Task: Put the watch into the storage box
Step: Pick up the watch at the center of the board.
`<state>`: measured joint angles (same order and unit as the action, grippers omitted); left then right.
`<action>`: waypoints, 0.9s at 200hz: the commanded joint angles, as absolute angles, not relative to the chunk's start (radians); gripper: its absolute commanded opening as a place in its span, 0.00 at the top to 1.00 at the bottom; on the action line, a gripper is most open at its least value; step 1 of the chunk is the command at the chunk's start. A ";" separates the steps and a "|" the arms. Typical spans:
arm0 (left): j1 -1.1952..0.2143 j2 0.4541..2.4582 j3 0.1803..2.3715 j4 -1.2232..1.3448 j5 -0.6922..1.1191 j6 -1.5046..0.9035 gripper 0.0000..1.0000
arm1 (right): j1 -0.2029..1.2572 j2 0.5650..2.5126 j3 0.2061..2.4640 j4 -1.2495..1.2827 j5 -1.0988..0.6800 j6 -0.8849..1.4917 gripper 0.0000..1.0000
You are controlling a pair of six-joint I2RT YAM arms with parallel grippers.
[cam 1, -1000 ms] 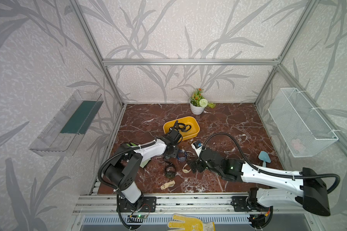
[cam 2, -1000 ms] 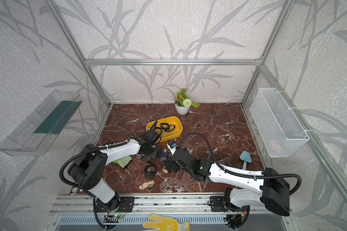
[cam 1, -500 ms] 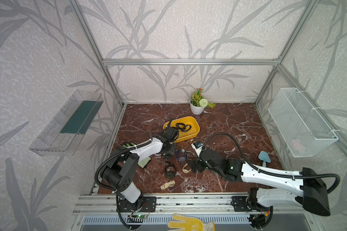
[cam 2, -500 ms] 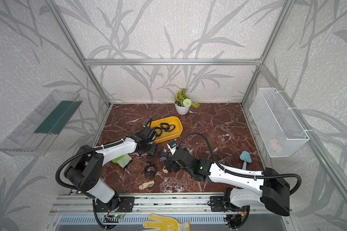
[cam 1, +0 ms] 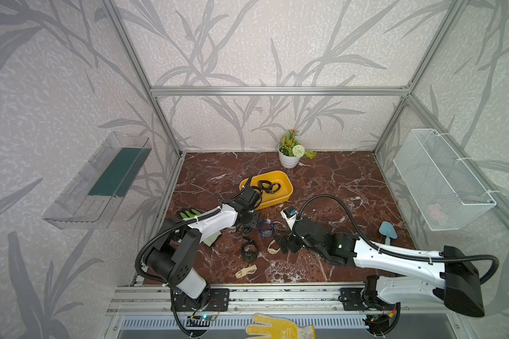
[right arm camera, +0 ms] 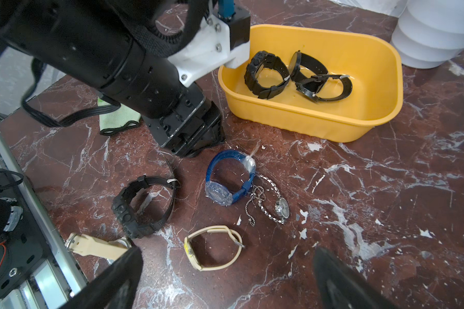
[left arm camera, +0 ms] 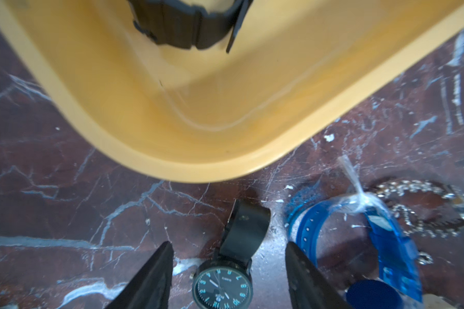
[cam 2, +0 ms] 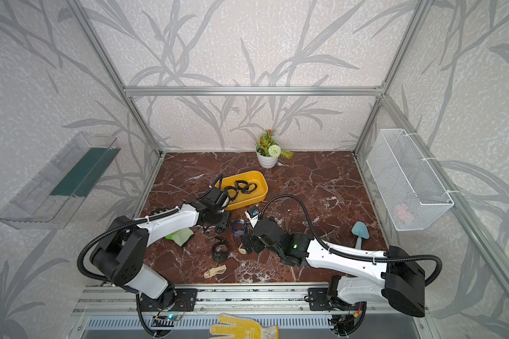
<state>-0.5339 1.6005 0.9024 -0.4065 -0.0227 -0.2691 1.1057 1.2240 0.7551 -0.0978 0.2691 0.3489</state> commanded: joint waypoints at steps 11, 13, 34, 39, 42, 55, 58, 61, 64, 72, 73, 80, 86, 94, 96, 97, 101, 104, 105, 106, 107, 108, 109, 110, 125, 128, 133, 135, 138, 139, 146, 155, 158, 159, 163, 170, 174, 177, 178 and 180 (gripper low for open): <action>-0.536 1.645 0.921 -0.397 -0.034 -0.268 0.38 | 1.101 1.224 0.761 -0.106 0.270 0.348 0.01; -0.537 1.646 0.923 -0.395 -0.034 -0.268 0.38 | 1.100 1.224 0.761 -0.106 0.270 0.348 0.01; -0.537 1.672 0.934 -0.384 -0.033 -0.271 0.44 | 1.100 1.229 0.761 -0.104 0.268 0.348 0.01; -0.536 1.678 0.934 -0.383 -0.034 -0.272 0.46 | 1.100 1.229 0.761 -0.104 0.268 0.349 0.01; -0.536 1.681 0.937 -0.383 -0.034 -0.272 0.47 | 1.100 1.229 0.761 -0.104 0.267 0.349 0.01; -0.534 1.694 0.945 -0.383 -0.035 -0.270 0.51 | 1.100 1.227 0.761 -0.104 0.268 0.350 0.01; -0.534 1.697 0.948 -0.384 -0.037 -0.270 0.51 | 1.100 1.227 0.760 -0.104 0.266 0.350 0.01; -0.534 1.700 0.950 -0.385 -0.038 -0.269 0.52 | 1.100 1.226 0.759 -0.104 0.268 0.351 0.01; -0.534 1.703 0.951 -0.385 -0.039 -0.269 0.53 | 1.101 1.226 0.760 -0.104 0.268 0.350 0.01; -0.533 1.711 0.956 -0.388 -0.043 -0.269 0.54 | 1.100 1.224 0.759 -0.104 0.270 0.350 0.01; -0.532 1.712 0.957 -0.388 -0.043 -0.269 0.54 | 1.100 1.224 0.759 -0.104 0.270 0.351 0.01; -0.531 1.718 0.961 -0.391 -0.046 -0.267 0.56 | 1.100 1.222 0.757 -0.104 0.271 0.351 0.01; -0.531 1.723 0.964 -0.392 -0.046 -0.267 0.57 | 1.100 1.221 0.756 -0.104 0.273 0.350 0.01; -0.530 1.727 0.965 -0.393 -0.046 -0.267 0.58 | 1.101 1.220 0.755 -0.105 0.273 0.350 0.01; -0.530 1.728 0.965 -0.392 -0.046 -0.269 0.58 | 1.100 1.220 0.755 -0.105 0.273 0.350 0.01; -0.530 1.729 0.965 -0.392 -0.046 -0.269 0.59 | 1.101 1.220 0.755 -0.106 0.273 0.350 0.01; -0.530 1.730 0.966 -0.392 -0.046 -0.269 0.60 | 1.100 1.219 0.755 -0.106 0.274 0.351 0.01; -0.529 1.731 0.965 -0.392 -0.045 -0.269 0.61 | 1.100 1.219 0.754 -0.106 0.275 0.352 0.01; -0.528 1.732 0.965 -0.393 -0.045 -0.269 0.61 | 1.101 1.220 0.753 -0.106 0.275 0.352 0.01; -0.528 1.732 0.966 -0.393 -0.045 -0.270 0.61 | 1.101 1.220 0.753 -0.106 0.275 0.353 0.01; -0.528 1.732 0.965 -0.392 -0.046 -0.270 0.62 | 1.101 1.220 0.753 -0.106 0.275 0.353 0.01; -0.528 1.732 0.965 -0.392 -0.045 -0.270 0.62 | 1.101 1.220 0.753 -0.106 0.275 0.352 0.01; -0.528 1.733 0.966 -0.392 -0.046 -0.270 0.62 | 1.100 1.220 0.753 -0.106 0.275 0.352 0.01; -0.528 1.734 0.967 -0.392 -0.046 -0.271 0.63 | 1.100 1.220 0.753 -0.106 0.275 0.351 0.01; -0.525 1.738 0.967 -0.396 -0.048 -0.276 0.72 | 1.100 1.221 0.753 -0.105 0.275 0.351 0.01; -0.526 1.737 0.965 -0.395 -0.048 -0.276 0.73 | 1.101 1.221 0.753 -0.106 0.275 0.351 0.01; -0.526 1.736 0.964 -0.396 -0.049 -0.277 0.73 | 1.100 1.221 0.755 -0.105 0.275 0.351 0.01; -0.525 1.736 0.963 -0.396 -0.049 -0.278 0.73 | 1.101 1.221 0.755 -0.105 0.275 0.350 0.01; -0.525 1.735 0.963 -0.396 -0.050 -0.278 0.73 | 1.100 1.221 0.755 -0.105 0.274 0.350 0.01; -0.525 1.735 0.962 -0.396 -0.050 -0.278 0.73 | 1.100 1.221 0.755 -0.105 0.274 0.350 0.01; -0.524 1.732 0.960 -0.398 -0.053 -0.279 0.75 | 1.101 1.221 0.755 -0.104 0.274 0.349 0.01; -0.524 1.727 0.956 -0.399 -0.055 -0.282 0.76 | 1.100 1.223 0.757 -0.106 0.275 0.349 0.01; -0.524 1.724 0.955 -0.402 -0.057 -0.282 0.76 | 1.100 1.223 0.756 -0.106 0.274 0.349 0.01; -0.523 1.723 0.954 -0.402 -0.057 -0.282 0.76 | 1.100 1.223 0.756 -0.105 0.274 0.349 0.01; -0.523 1.718 0.952 -0.402 -0.058 -0.284 0.76 | 1.100 1.223 0.756 -0.105 0.275 0.348 0.01; -0.523 1.709 0.946 -0.406 -0.061 -0.286 0.76 | 1.100 1.223 0.756 -0.106 0.274 0.349 0.01; -0.523 1.702 0.943 -0.407 -0.064 -0.286 0.76 | 1.100 1.223 0.755 -0.106 0.275 0.350 0.01; -0.523 1.697 0.941 -0.410 -0.067 -0.287 0.77 | 1.100 1.223 0.755 -0.105 0.275 0.351 0.01; -0.524 1.696 0.941 -0.410 -0.067 -0.288 0.77 | 1.100 1.223 0.755 -0.105 0.275 0.351 0.01; -0.523 1.692 0.939 -0.412 -0.069 -0.288 0.77 | 1.100 1.223 0.755 -0.106 0.274 0.350 0.01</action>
<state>-0.5274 1.7161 0.9512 -0.3801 -0.0486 -0.2733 1.1057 1.2243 0.7551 -0.0982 0.2687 0.3489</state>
